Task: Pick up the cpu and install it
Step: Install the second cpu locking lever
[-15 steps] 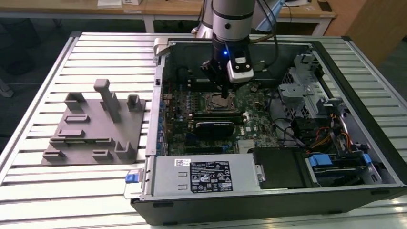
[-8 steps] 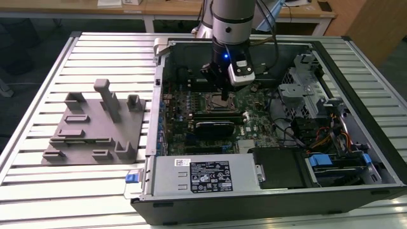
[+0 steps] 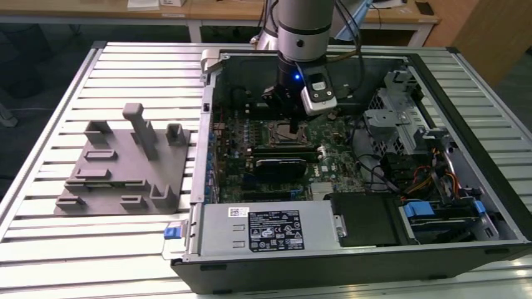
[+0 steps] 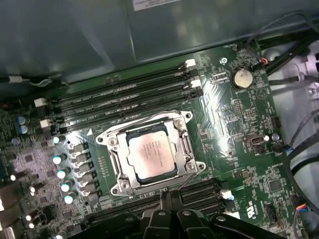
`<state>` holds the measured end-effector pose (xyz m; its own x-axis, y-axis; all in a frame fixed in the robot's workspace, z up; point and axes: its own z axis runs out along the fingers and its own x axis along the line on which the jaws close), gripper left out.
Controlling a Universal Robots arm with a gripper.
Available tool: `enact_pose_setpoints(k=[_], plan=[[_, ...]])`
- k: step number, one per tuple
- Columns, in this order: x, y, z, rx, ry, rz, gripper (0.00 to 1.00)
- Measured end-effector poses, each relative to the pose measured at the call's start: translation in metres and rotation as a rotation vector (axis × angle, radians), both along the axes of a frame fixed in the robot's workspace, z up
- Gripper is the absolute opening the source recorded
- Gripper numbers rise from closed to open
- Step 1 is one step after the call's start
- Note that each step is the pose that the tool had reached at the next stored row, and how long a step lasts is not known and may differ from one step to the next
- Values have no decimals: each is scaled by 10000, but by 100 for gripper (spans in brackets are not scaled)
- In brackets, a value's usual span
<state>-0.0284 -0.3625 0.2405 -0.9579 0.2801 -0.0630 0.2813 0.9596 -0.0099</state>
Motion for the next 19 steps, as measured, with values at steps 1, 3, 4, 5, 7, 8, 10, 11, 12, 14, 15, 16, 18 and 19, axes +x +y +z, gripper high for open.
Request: enact_pose_setpoints(k=[1, 3, 4, 5, 7, 8, 10, 11, 12, 14, 15, 16, 18, 19], plan=[[0, -4, -5, 0, 0, 87, 11], [0, -12, -15, 0, 0, 255, 11], [0, -15, -19, 1, 0, 347, 11], [-1, -16, -23, 2, -1, 458, 11], [0, -18, -28, -1, 0, 712, 11], [-1, -18, -32, -1, 0, 854, 11], [-1, -20, -37, -1, 0, 1099, 11], [-2, -25, -39, -1, 1, 1189, 11], [-4, -32, -40, -1, 0, 1262, 11], [-12, -50, -45, 0, -2, 1378, 11], [-15, -59, -47, -1, -4, 1436, 11], [-19, -69, -49, -1, -5, 1499, 11], [-27, -88, -54, -1, -6, 1602, 11], [-32, -100, -57, -1, -6, 1650, 11]])
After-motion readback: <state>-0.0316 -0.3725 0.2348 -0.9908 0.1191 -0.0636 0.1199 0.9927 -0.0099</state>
